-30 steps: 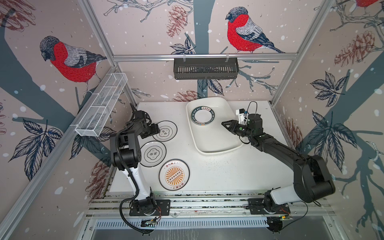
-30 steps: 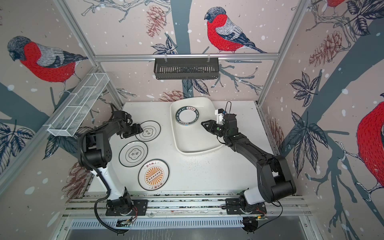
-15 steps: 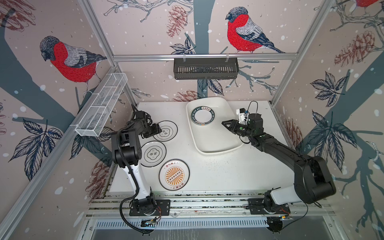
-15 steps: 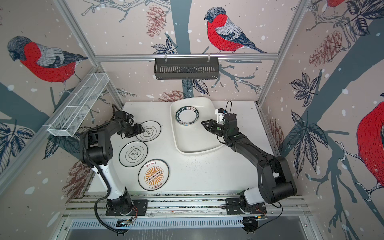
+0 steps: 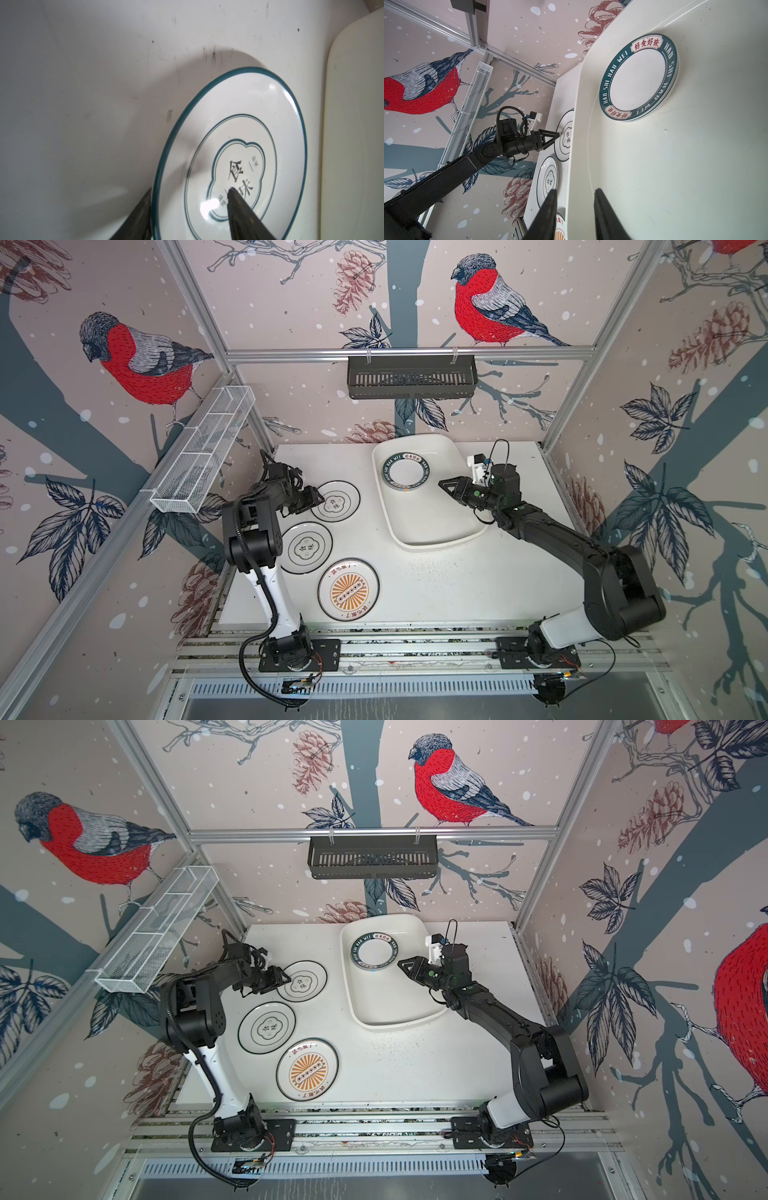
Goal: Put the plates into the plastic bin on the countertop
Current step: 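Close the left gripper on the white plate's rim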
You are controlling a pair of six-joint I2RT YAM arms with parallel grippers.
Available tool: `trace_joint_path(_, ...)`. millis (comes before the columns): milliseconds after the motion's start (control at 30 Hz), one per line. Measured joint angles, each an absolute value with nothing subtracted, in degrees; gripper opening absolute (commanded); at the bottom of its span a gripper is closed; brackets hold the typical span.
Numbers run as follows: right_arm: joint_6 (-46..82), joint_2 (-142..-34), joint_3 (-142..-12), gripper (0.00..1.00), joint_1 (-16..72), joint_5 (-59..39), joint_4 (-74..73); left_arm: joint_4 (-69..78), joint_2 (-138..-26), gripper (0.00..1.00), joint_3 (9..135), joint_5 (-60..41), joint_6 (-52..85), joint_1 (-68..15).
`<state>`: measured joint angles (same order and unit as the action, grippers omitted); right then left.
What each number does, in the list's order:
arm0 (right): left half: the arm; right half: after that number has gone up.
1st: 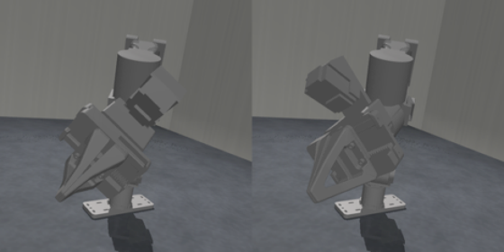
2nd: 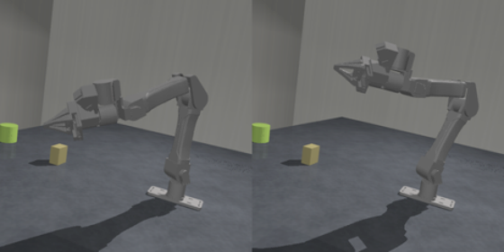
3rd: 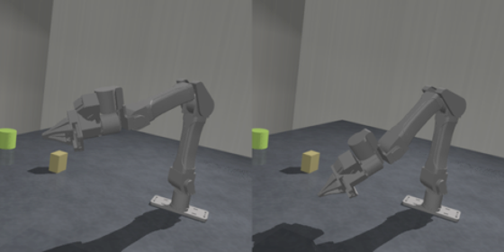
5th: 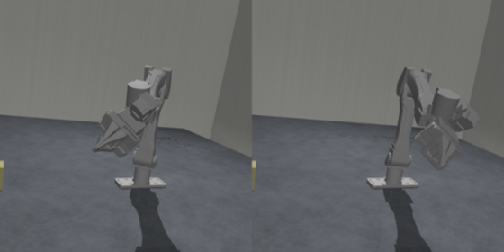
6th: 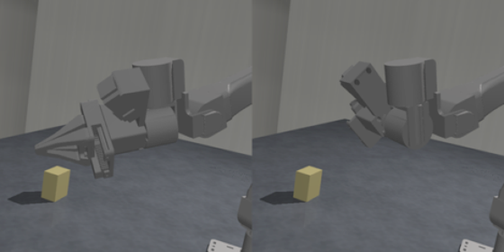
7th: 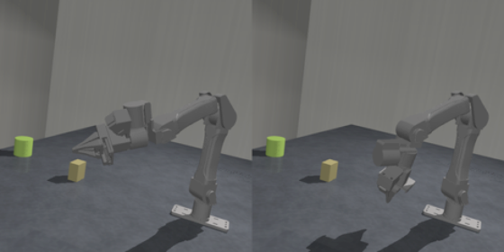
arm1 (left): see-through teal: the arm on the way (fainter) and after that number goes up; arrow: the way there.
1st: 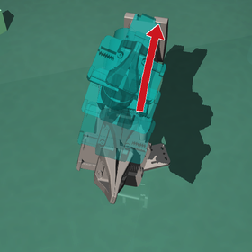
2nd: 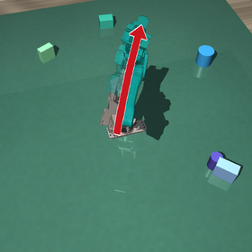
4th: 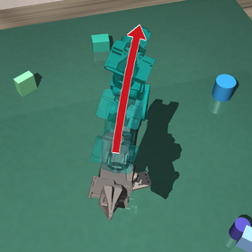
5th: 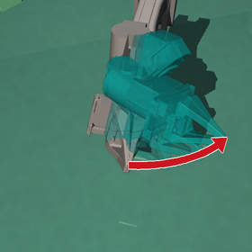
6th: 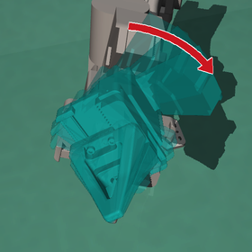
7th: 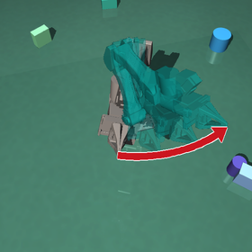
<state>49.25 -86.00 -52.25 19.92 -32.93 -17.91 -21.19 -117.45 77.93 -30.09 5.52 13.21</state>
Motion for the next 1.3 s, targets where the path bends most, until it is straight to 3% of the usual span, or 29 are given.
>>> trace_joint_path(300,49.28,-87.07,-53.25,0.32,20.29,-32.82,-17.80,-19.44,-119.13,0.50,78.19,-36.21,5.28,13.72)
trace_joint_path(700,49.50,-87.37,-53.36,0.32,20.84,-32.69,-17.85,-18.24,-122.67,0.39,80.07,-43.70,4.25,13.85)
trace_joint_path(1033,49.67,-88.44,-53.67,0.31,21.02,-32.69,-18.04,-18.79,-123.17,0.45,80.73,-45.12,3.86,13.82)
trace_joint_path(1300,49.76,-88.79,-53.25,0.31,21.08,-32.71,-18.26,-21.19,-124.27,0.31,82.74,-43.57,3.99,13.78)
